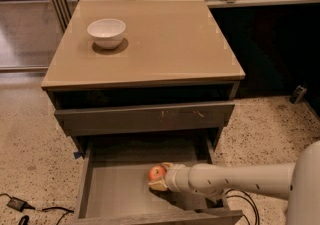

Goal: Place apple into middle drawer

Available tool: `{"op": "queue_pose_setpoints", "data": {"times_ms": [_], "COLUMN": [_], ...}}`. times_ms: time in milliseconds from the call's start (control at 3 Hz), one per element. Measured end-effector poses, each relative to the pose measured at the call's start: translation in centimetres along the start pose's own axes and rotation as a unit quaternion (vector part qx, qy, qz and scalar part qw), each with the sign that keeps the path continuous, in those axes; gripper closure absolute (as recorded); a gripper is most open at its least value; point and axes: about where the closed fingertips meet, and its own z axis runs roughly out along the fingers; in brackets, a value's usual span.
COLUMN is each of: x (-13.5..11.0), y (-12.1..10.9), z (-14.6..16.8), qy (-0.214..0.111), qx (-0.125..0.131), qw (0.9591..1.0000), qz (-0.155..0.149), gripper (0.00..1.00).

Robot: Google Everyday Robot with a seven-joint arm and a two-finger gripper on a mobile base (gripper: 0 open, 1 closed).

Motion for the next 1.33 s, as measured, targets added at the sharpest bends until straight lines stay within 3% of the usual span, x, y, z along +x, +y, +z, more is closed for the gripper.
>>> {"op": "queue_pose_setpoints", "data": {"times_ms": [333,1333], "x": [0.07,0.07], "y": [0.06,0.06], "z": [0.22,0.22], "qy": [0.003,0.003], "qx": [-0.001,-0.001], "qw": [1.0000,1.0000], "qz": [-0.001,-0.001], "gripper": [0.84,0.13]}}
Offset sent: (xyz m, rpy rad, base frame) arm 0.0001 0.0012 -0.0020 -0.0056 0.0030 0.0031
